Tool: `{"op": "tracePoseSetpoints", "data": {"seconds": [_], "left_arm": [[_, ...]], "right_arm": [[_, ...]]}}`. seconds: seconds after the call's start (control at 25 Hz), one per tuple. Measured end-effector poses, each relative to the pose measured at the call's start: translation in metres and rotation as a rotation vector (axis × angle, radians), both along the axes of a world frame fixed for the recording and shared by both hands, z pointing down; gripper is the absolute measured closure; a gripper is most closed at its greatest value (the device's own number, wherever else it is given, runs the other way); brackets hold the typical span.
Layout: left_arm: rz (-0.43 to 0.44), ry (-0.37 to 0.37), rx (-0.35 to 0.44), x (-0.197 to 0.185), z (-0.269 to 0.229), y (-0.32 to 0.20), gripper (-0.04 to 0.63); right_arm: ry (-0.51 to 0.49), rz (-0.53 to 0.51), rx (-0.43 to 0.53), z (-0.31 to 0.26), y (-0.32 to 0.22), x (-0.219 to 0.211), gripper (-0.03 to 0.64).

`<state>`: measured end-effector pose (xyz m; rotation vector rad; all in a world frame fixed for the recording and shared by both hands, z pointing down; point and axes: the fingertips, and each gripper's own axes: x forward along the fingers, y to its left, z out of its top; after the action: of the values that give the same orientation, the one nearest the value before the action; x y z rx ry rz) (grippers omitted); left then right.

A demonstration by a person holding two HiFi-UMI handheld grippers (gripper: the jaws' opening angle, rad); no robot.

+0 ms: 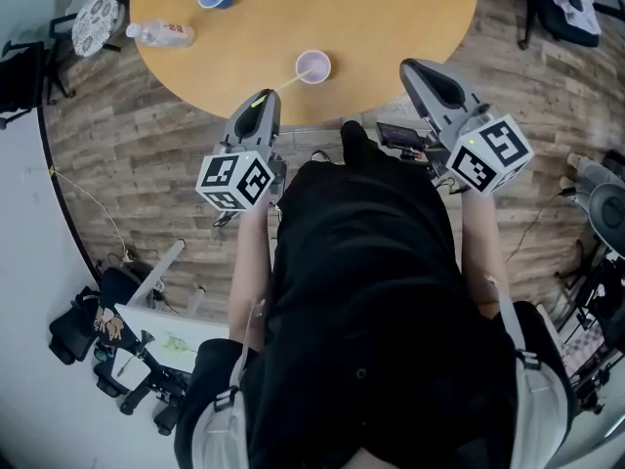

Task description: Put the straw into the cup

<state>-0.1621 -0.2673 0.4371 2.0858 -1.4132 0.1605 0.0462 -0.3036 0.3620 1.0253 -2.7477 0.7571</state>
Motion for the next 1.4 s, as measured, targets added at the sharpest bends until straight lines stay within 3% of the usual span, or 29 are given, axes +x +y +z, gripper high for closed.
{"op": "tracePoseSetpoints", "data": {"seconds": [0.4,1.08,1.4], "left_arm": [[0.016,-0.046,-0.116,0.010,0.043,-0.009,0.560],[0.082,-0.064,-0.160,0.031,0.066,-0.018,0.558],[0.079,-0.056,-0.165,0.034,0.067,-0.021,0.497]], "right_arm": [[0.016,-0.008,-0.039,0.014,-0.018,0.011,0.597],[0.021,-0.012,-0.056,0.022,-0.023,0.014,0.597],[0.017,0.004,-0.053,0.023,-0.024,0.019,0.597]]}}
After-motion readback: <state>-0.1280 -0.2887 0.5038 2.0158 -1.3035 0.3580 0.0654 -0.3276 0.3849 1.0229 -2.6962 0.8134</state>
